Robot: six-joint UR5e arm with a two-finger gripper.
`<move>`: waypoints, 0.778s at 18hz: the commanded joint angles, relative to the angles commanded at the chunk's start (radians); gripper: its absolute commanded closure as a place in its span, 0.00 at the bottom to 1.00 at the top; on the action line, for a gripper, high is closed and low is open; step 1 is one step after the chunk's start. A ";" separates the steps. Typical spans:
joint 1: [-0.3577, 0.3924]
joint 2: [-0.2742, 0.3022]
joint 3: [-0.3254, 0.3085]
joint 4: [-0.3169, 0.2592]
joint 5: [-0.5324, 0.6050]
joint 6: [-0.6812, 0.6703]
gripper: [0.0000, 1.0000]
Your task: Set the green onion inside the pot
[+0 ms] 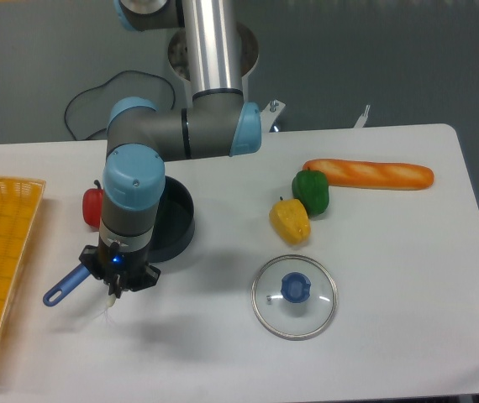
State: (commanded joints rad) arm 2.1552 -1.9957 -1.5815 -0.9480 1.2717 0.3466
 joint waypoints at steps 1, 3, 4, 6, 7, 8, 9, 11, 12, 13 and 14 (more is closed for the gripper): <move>-0.002 0.003 -0.006 0.000 0.000 0.006 0.84; 0.000 0.017 -0.024 0.000 -0.002 0.018 0.84; 0.000 0.018 -0.031 0.000 -0.005 0.025 0.84; -0.002 0.020 -0.034 0.000 -0.014 0.026 0.84; -0.002 0.023 -0.037 0.000 -0.014 0.026 0.84; -0.002 0.025 -0.040 -0.002 -0.014 0.026 0.84; -0.002 0.025 -0.045 0.000 -0.014 0.028 0.84; -0.002 0.025 -0.045 0.000 -0.014 0.028 0.84; -0.002 0.026 -0.045 0.000 -0.014 0.028 0.84; -0.002 0.026 -0.045 -0.002 -0.014 0.028 0.84; -0.002 0.026 -0.045 -0.002 -0.014 0.028 0.84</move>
State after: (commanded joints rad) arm 2.1537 -1.9696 -1.6260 -0.9495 1.2579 0.3743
